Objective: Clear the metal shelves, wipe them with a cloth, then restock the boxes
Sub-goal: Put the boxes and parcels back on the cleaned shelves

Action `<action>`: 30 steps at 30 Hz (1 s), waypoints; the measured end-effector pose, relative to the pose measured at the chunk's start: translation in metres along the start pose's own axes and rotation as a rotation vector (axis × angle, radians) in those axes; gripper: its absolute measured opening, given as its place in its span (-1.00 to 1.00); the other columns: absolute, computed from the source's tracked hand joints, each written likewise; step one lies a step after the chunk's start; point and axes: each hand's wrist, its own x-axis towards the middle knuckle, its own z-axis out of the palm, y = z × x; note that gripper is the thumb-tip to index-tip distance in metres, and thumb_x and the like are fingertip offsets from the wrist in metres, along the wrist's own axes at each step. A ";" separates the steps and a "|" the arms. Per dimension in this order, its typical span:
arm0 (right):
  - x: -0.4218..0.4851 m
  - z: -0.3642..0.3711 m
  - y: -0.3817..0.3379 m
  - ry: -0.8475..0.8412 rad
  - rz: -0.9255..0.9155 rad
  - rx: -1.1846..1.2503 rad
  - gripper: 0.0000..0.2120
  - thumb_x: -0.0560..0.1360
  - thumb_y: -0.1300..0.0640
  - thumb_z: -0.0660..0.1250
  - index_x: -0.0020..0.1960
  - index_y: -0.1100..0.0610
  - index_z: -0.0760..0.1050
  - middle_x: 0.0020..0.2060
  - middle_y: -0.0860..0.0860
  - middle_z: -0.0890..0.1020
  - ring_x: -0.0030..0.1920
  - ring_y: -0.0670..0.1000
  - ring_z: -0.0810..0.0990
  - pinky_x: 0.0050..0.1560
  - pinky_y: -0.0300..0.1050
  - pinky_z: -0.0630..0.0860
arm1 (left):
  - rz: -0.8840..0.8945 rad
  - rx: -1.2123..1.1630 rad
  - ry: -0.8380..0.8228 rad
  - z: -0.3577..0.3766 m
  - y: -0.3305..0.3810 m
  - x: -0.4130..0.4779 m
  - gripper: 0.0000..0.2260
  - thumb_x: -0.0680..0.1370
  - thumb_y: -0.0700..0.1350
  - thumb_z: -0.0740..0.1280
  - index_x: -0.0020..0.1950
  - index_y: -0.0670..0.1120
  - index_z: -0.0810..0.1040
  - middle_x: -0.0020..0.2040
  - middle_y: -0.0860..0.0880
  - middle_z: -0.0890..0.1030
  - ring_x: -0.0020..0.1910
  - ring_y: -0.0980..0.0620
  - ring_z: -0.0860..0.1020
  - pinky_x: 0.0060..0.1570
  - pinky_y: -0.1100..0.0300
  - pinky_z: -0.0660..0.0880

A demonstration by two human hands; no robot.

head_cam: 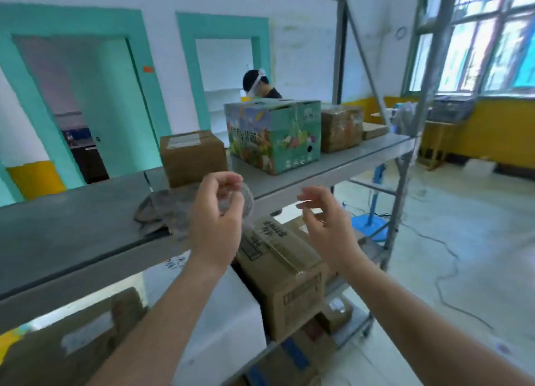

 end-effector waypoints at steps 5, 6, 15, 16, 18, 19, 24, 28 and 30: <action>-0.112 -0.106 0.065 0.148 0.246 -0.161 -0.64 0.55 0.38 0.31 0.16 -0.04 0.48 -0.01 -0.07 0.66 -0.01 -0.20 0.63 -0.09 -0.39 0.50 | -0.198 -0.109 -0.478 0.119 0.010 -0.095 -0.83 0.61 -0.23 0.31 0.12 0.03 0.55 0.06 0.10 0.60 0.06 0.20 0.55 0.06 0.35 0.45; -0.133 -0.129 0.078 0.181 0.307 -0.211 -0.64 0.53 0.38 0.32 0.15 -0.05 0.49 -0.03 -0.07 0.67 -0.02 -0.18 0.64 -0.10 -0.34 0.51 | -0.230 -0.121 -0.567 0.141 0.010 -0.112 -0.83 0.61 -0.21 0.31 0.13 0.03 0.55 0.07 0.10 0.59 0.07 0.20 0.55 0.03 0.38 0.45; -0.325 -0.346 0.137 0.641 0.785 -0.307 -0.77 0.54 0.32 0.33 0.14 0.09 0.57 -0.11 -0.07 0.70 -0.07 -0.16 0.65 -0.06 -0.35 0.51 | -0.254 -0.173 -1.293 0.368 0.066 -0.296 -0.82 0.56 -0.24 0.37 0.07 0.02 0.56 0.08 0.03 0.64 -0.01 0.08 0.61 0.01 0.14 0.52; -0.345 -0.363 0.144 0.674 0.826 -0.297 -0.77 0.54 0.31 0.32 0.14 0.08 0.57 -0.11 -0.08 0.70 -0.05 -0.14 0.66 -0.05 -0.30 0.52 | -0.254 -0.177 -1.346 0.387 0.074 -0.316 -0.82 0.56 -0.22 0.37 0.06 0.05 0.56 0.08 0.05 0.64 0.00 0.07 0.62 0.03 0.13 0.54; -0.397 -0.397 0.160 0.751 0.926 -0.300 -0.78 0.55 0.28 0.30 0.14 0.06 0.57 -0.10 -0.06 0.70 -0.04 -0.11 0.66 -0.04 -0.25 0.54 | -0.306 -0.181 -1.463 0.427 0.090 -0.369 -0.82 0.57 -0.22 0.36 0.08 0.05 0.57 0.07 0.05 0.65 0.01 0.04 0.63 0.08 0.10 0.54; -0.418 -0.408 0.167 0.776 0.974 -0.284 -0.79 0.57 0.27 0.29 0.14 0.05 0.57 -0.10 -0.06 0.70 -0.04 -0.09 0.67 -0.03 -0.22 0.55 | -0.322 -0.174 -1.509 0.439 0.095 -0.389 -0.82 0.57 -0.23 0.36 0.09 0.03 0.57 0.06 0.04 0.66 0.01 0.03 0.63 0.07 0.12 0.53; -0.552 -0.468 0.240 0.865 1.344 -0.150 -0.81 0.60 0.24 0.27 0.07 -0.05 0.52 -0.10 -0.01 0.68 -0.02 0.03 0.67 0.06 0.06 0.59 | -0.474 -0.055 -1.732 0.527 0.100 -0.514 -0.82 0.57 -0.21 0.36 0.09 0.04 0.60 0.03 0.07 0.66 0.01 0.06 0.63 0.07 0.14 0.54; -0.626 -0.513 0.291 0.802 1.601 -0.031 -0.85 0.61 0.20 0.26 0.08 -0.03 0.50 -0.06 0.02 0.64 -0.01 0.07 0.64 0.06 0.09 0.59 | -0.574 0.084 -1.829 0.596 0.092 -0.601 -0.83 0.51 -0.18 0.38 0.02 0.07 0.61 -0.01 0.08 0.68 0.04 -0.02 0.65 0.13 -0.05 0.55; -0.651 -0.538 0.310 0.787 1.657 -0.030 -0.84 0.62 0.18 0.25 0.16 0.01 0.51 -0.01 0.02 0.61 0.00 0.06 0.62 0.01 0.03 0.58 | -0.586 0.113 -1.885 0.621 0.092 -0.641 -0.82 0.54 -0.23 0.35 0.02 0.05 0.61 -0.01 0.06 0.68 0.02 0.01 0.66 0.13 -0.06 0.55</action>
